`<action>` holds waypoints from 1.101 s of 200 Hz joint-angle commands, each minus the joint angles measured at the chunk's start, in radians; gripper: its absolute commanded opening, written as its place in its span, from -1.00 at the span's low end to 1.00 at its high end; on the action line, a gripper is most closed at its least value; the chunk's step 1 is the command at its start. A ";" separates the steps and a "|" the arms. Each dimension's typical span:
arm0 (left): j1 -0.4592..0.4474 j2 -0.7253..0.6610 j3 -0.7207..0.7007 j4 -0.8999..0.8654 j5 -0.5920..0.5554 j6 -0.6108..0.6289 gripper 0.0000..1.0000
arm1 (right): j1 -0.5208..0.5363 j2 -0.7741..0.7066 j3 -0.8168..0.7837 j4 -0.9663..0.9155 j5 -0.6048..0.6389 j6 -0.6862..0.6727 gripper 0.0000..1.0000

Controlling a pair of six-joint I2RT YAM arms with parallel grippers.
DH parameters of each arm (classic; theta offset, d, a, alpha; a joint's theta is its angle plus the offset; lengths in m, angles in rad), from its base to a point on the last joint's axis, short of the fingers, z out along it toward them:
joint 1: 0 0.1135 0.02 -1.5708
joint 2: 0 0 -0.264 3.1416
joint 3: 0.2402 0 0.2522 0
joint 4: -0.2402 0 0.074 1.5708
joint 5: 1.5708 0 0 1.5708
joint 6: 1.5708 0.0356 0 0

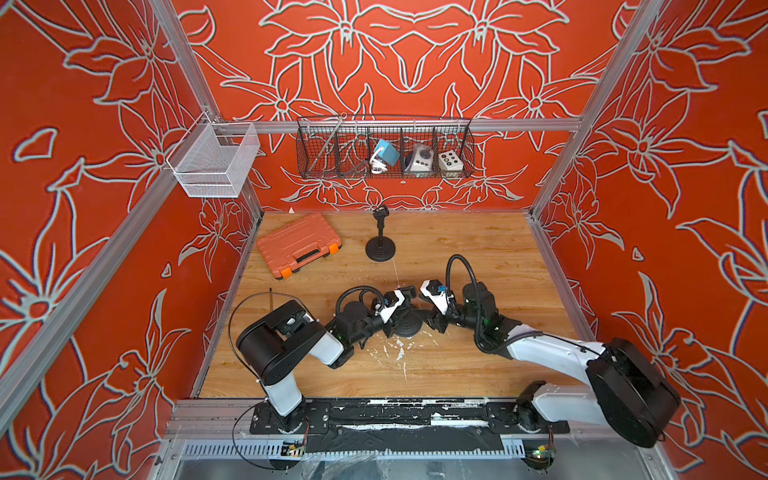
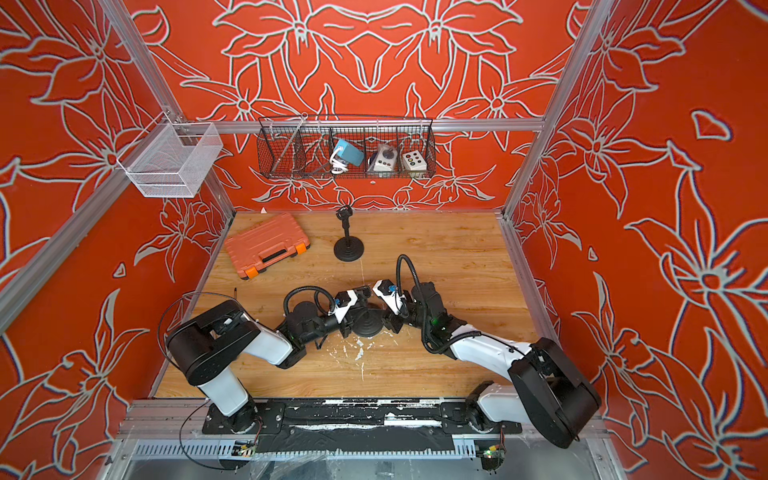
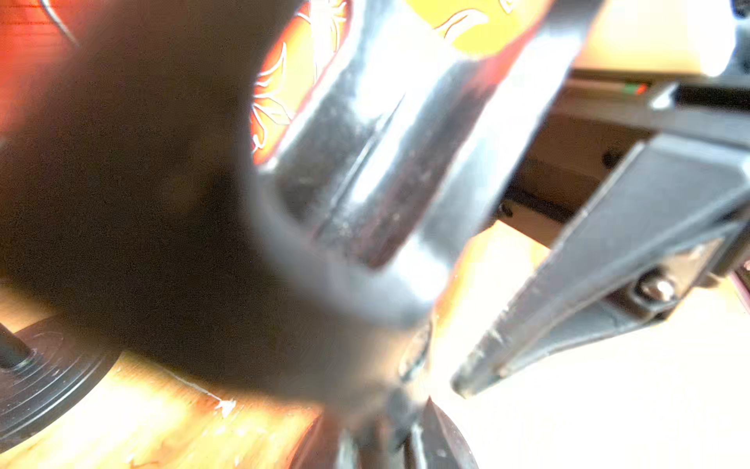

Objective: Assemble a microphone stand
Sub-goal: Screw the microphone stand pole into the microphone stand base, then pick up the microphone stand at the center of the board.

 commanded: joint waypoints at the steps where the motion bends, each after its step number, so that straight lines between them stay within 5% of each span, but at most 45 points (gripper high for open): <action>1: -0.002 0.011 -0.030 -0.080 -0.012 0.044 -1.00 | -0.015 0.006 0.063 -0.073 -0.142 -0.076 0.10; 101: -0.002 0.011 -0.025 -0.076 0.019 0.029 -1.00 | -0.019 0.078 0.159 -0.054 -0.218 -0.163 0.09; 133: -0.002 0.003 -0.025 -0.084 0.020 0.025 -1.00 | -0.019 0.131 0.188 -0.042 -0.247 -0.148 -0.09; 160: -0.002 -0.009 -0.024 -0.089 0.020 0.008 -1.00 | -0.019 0.141 0.172 -0.004 -0.248 -0.135 -0.64; 179: -0.002 -0.019 -0.026 -0.090 0.007 -0.013 -0.77 | -0.021 0.126 0.157 0.018 -0.243 -0.139 -1.00; 220: -0.002 -0.101 -0.024 -0.137 -0.006 -0.150 -0.21 | -0.021 0.088 0.189 0.000 -0.209 -0.116 -1.00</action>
